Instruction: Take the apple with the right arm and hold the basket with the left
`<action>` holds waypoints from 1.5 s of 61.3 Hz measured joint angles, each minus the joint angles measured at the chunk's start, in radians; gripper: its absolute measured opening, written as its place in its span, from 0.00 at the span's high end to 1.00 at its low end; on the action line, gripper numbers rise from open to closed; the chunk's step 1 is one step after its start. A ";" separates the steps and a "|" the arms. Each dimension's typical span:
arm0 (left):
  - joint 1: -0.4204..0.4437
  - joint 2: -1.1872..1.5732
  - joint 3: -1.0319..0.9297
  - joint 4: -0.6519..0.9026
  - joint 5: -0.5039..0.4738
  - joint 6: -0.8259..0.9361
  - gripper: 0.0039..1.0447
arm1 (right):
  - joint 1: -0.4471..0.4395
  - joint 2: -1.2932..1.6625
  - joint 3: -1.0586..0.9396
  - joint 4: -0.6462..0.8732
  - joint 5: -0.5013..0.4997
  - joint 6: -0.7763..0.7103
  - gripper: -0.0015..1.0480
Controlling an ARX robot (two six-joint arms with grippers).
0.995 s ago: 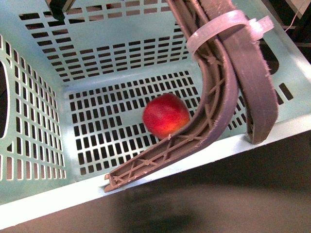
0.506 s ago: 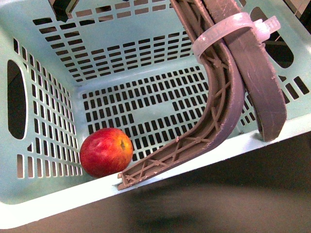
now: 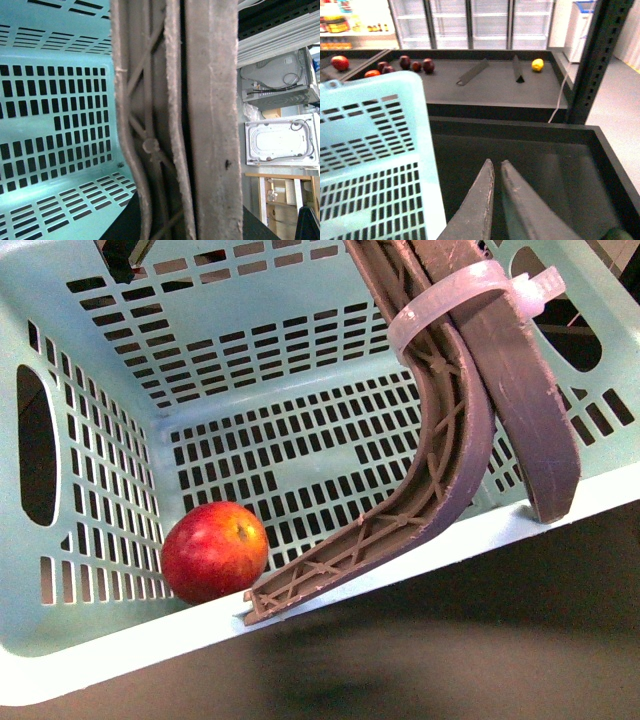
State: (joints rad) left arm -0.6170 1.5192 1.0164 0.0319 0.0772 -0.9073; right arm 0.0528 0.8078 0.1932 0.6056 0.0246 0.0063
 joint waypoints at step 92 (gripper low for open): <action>0.000 0.000 0.000 0.000 0.000 0.002 0.85 | -0.050 -0.614 -0.176 -0.411 -0.024 -0.003 0.98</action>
State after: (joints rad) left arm -0.6170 1.5192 1.0164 0.0319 0.0772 -0.9058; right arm 0.0032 0.1936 0.0174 0.1944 0.0006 0.0032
